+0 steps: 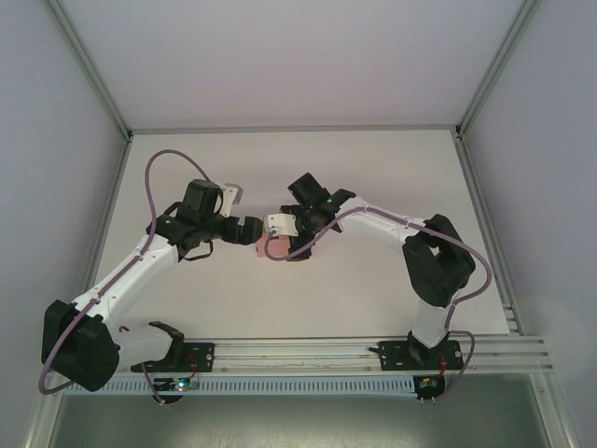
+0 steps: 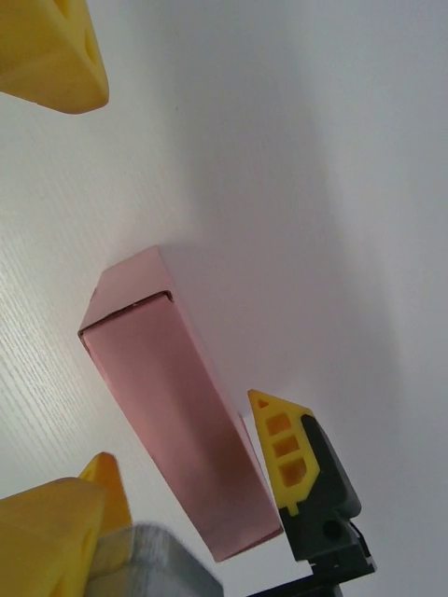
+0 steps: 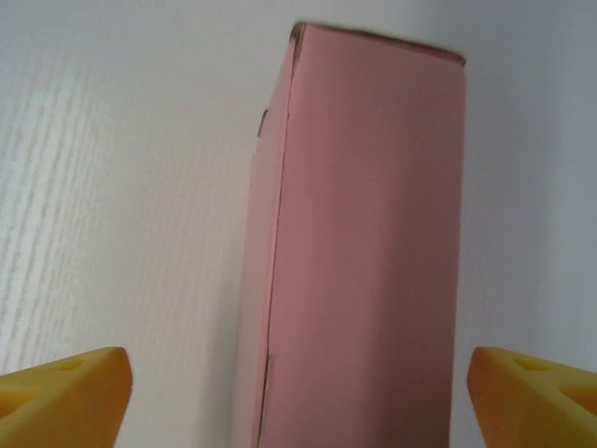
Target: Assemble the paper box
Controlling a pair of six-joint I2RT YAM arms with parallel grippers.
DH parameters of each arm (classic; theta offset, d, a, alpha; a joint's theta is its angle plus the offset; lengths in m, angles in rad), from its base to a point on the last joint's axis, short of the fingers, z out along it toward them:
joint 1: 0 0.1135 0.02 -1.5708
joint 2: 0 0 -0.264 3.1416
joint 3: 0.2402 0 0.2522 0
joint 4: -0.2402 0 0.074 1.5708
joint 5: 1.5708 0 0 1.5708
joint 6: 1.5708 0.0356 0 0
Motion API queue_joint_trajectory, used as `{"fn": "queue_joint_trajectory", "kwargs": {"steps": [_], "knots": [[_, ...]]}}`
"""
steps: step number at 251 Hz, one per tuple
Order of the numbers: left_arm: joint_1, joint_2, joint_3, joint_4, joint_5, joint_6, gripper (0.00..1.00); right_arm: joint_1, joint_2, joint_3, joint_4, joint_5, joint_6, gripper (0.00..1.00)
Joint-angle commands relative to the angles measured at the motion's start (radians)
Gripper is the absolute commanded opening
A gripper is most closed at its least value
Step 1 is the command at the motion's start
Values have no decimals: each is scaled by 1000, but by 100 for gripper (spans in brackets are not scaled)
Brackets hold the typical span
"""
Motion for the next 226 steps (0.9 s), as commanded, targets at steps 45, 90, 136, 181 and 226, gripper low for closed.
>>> {"fn": "queue_joint_trajectory", "kwargs": {"steps": [45, 90, 136, 181, 226], "knots": [[-6, -48, -29, 10, -49, -2, 100, 31, 60, 35, -26, 76, -12, 47], [-6, -68, -42, 11, -66, -12, 100, 37, 45, 26, -29, 105, -1, 33], [-6, -81, -57, 11, -78, -32, 100, 47, -12, -2, -29, 144, -13, 21], [-6, -117, -79, 17, -74, -47, 100, 64, -127, -93, 77, 256, -10, 19], [-6, -175, -97, 14, -63, -54, 100, 65, -256, -232, 261, 420, -28, 18]]}}
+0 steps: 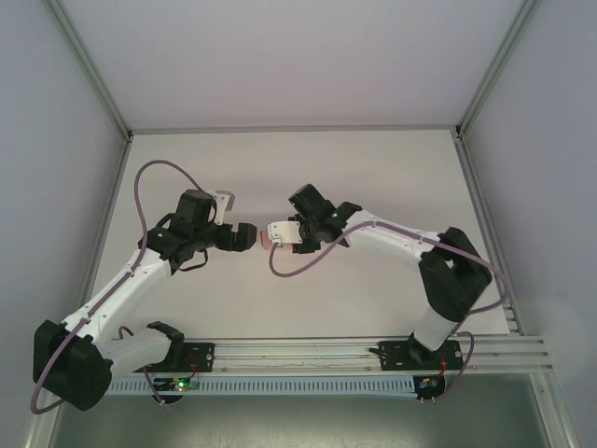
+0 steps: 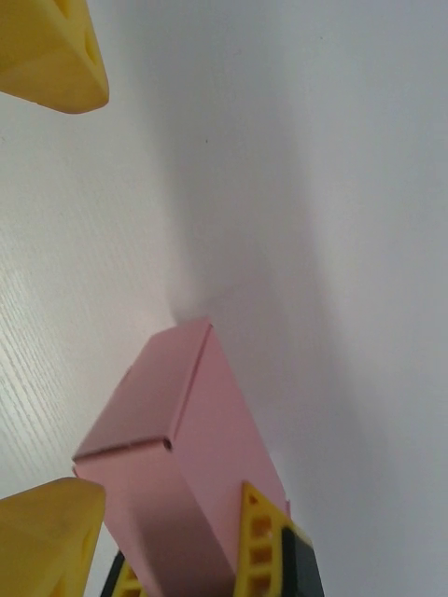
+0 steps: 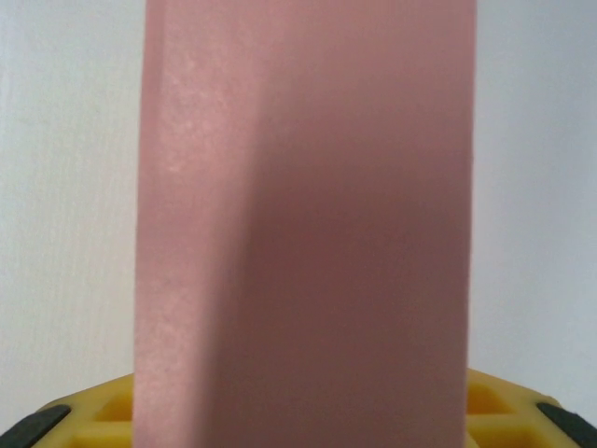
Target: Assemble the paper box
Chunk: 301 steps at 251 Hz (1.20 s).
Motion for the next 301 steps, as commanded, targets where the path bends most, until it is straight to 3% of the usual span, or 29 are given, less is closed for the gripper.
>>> {"fn": "queue_joint_trajectory", "kwargs": {"steps": [1, 52, 155, 215, 244, 286, 301], "knots": [[-6, -50, -15, 15, -8, -18, 100, 6, -84, -77, 165, 161, -25, 18], [-6, -105, -52, 32, -18, -29, 100, -10, -116, -198, 420, 289, -113, 18], [-6, -56, -60, 54, -16, -57, 100, -34, 107, -201, 638, 353, -173, 14], [-6, -34, -58, 63, -11, -57, 100, -35, 152, -235, 612, 336, -154, 18], [-6, -31, -62, 66, -11, -58, 100, -30, 162, -211, 465, 306, -87, 29], [-6, -24, -72, 76, -11, -56, 100, -19, 149, -240, 428, 294, -57, 37], [-6, -18, -71, 77, -13, -58, 100, -13, 141, -228, 395, 307, -43, 44]]}}
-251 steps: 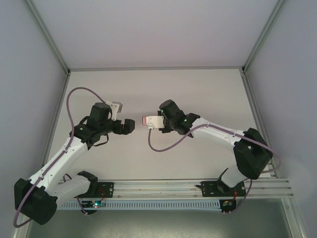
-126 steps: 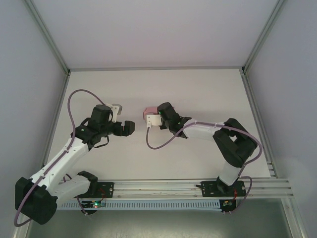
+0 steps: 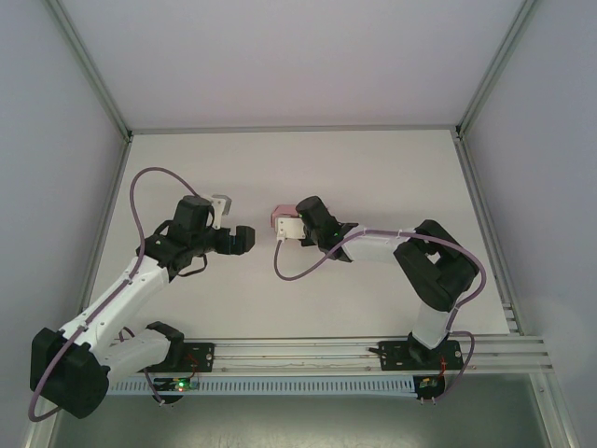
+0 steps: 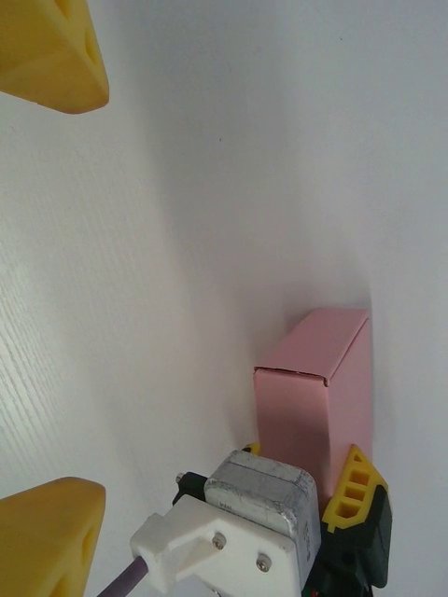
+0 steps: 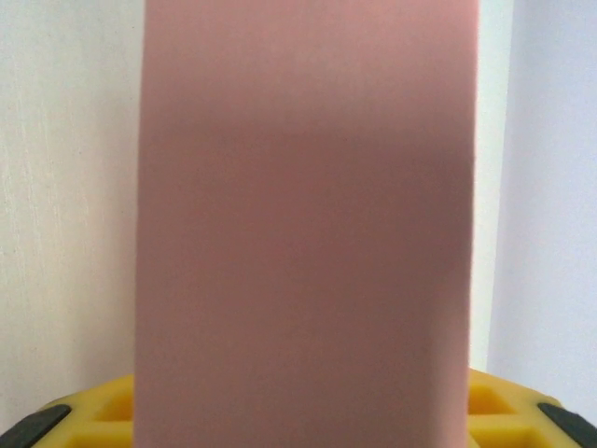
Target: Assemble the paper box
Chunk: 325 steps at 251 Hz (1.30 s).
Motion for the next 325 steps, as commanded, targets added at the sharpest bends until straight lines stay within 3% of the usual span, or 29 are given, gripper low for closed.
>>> {"fn": "queue_joint_trajectory", "kwargs": {"steps": [1, 14, 79, 99, 125, 142, 228, 257, 292, 325], "knots": [[-5, 15, -13, 37, -9, -9, 100, 15, 11, -15, -189, -12, 39, 44], [-5, 19, -13, 40, -8, -10, 100, 19, -1, -3, -224, -26, 55, 53], [-6, 30, -3, 34, -9, -11, 100, 32, -50, -9, -294, -80, 98, 59], [-6, 27, -3, 34, -14, -12, 100, 35, -72, -27, -294, -94, 106, 69], [-6, 24, -3, 32, -17, -11, 100, 38, -102, -32, -326, -113, 123, 90], [-5, 23, -1, 31, -17, -10, 100, 41, -127, -28, -354, -132, 132, 98], [-6, 1, 13, 16, -53, -1, 100, 37, -398, -70, -357, -250, 236, 98], [-6, -17, 8, 25, -169, -22, 100, -36, -518, -101, -232, -224, 444, 98], [-4, -50, -39, 112, -404, -35, 100, -234, -634, -125, -155, -263, 798, 98], [10, -67, -90, 229, -608, 2, 100, -380, -687, -180, -115, -177, 1028, 98]]}}
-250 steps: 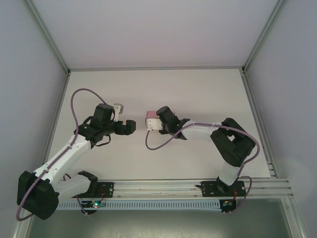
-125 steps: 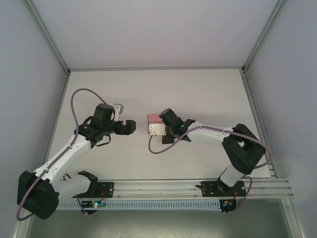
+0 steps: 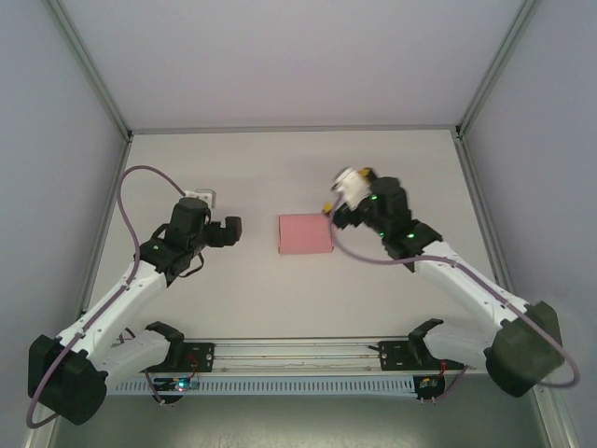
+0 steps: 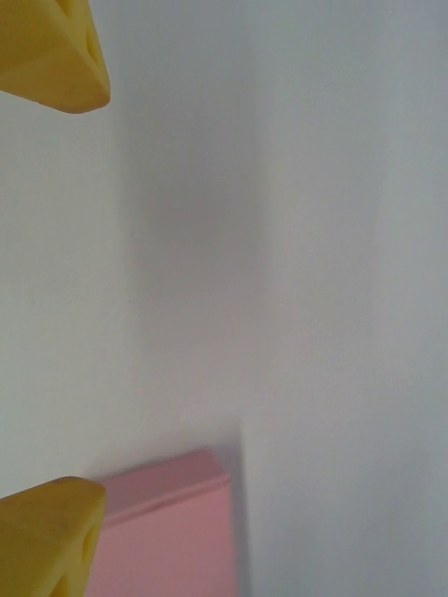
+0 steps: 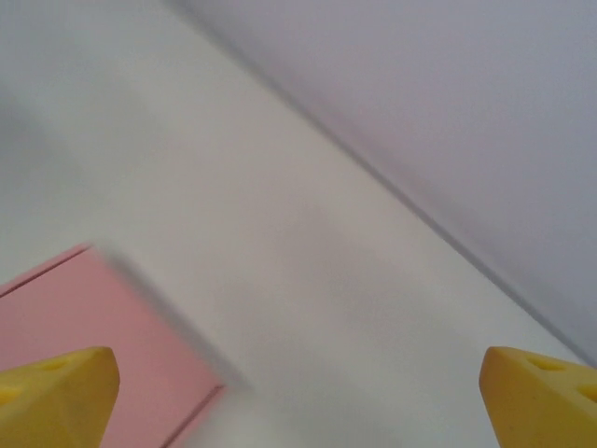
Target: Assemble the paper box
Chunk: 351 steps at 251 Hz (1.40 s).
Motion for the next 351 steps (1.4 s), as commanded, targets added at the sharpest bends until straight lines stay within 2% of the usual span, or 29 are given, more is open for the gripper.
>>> {"fn": "queue_joint_trajectory", "kwargs": {"steps": [1, 29, 58, 84, 94, 113, 128, 152, 174, 189, 201, 215, 244, 256, 268, 284, 293, 297, 309, 318, 327, 342, 351], "knots": [[11, -18, -48, 148, -263, 18, 100, -101, -38, -67, 75, 67, 336, 98], [45, -4, -107, 289, -325, 64, 100, -193, -43, -149, 174, 191, 439, 98], [100, 57, -171, 449, -329, 91, 100, -278, -28, -231, 289, 215, 504, 98], [172, 151, -208, 568, -321, 79, 100, -308, -8, -333, 472, 162, 475, 98], [200, 170, -179, 522, -290, 64, 100, -308, 0, -374, 546, 130, 439, 98], [218, 202, -187, 593, -263, 111, 100, -310, 21, -452, 692, 82, 379, 98], [239, 215, -227, 695, -250, 122, 100, -310, 37, -491, 750, 116, 349, 98], [275, 239, -272, 741, -212, 128, 100, -326, 51, -507, 750, 161, 311, 98], [292, 297, -347, 914, -187, 140, 100, -339, 79, -554, 881, 150, 264, 98], [303, 299, -344, 929, -142, 137, 100, -350, 108, -580, 971, 168, 263, 98], [313, 333, -360, 1015, -105, 151, 100, -373, 119, -565, 933, 140, 286, 98], [324, 339, -318, 929, -73, 158, 100, -410, 144, -545, 898, 61, 302, 98], [329, 381, -301, 969, 44, 238, 100, -440, 284, -548, 1026, -30, 311, 98], [329, 383, -306, 987, 45, 257, 100, -440, 358, -557, 1107, -67, 294, 98], [331, 402, -344, 1082, 22, 277, 100, -447, 422, -558, 1206, -76, 317, 98], [346, 548, -415, 1354, -7, 247, 100, -462, 362, -513, 1015, -66, 320, 98], [348, 634, -430, 1543, -31, 266, 100, -463, 377, -486, 1000, -60, 328, 98], [348, 615, -426, 1499, -15, 261, 100, -464, 388, -493, 1028, -51, 337, 98], [357, 521, -359, 1207, -13, 223, 100, -474, 401, -502, 1067, -20, 364, 98], [367, 563, -337, 1240, -15, 226, 100, -473, 394, -498, 1045, -13, 361, 98], [360, 587, -347, 1297, 57, 268, 100, -472, 386, -491, 1016, -14, 356, 98], [360, 557, -317, 1176, 61, 260, 100, -470, 385, -492, 1021, -11, 354, 98], [360, 563, -325, 1207, 60, 260, 100, -469, 387, -495, 1029, -10, 354, 98]]}}
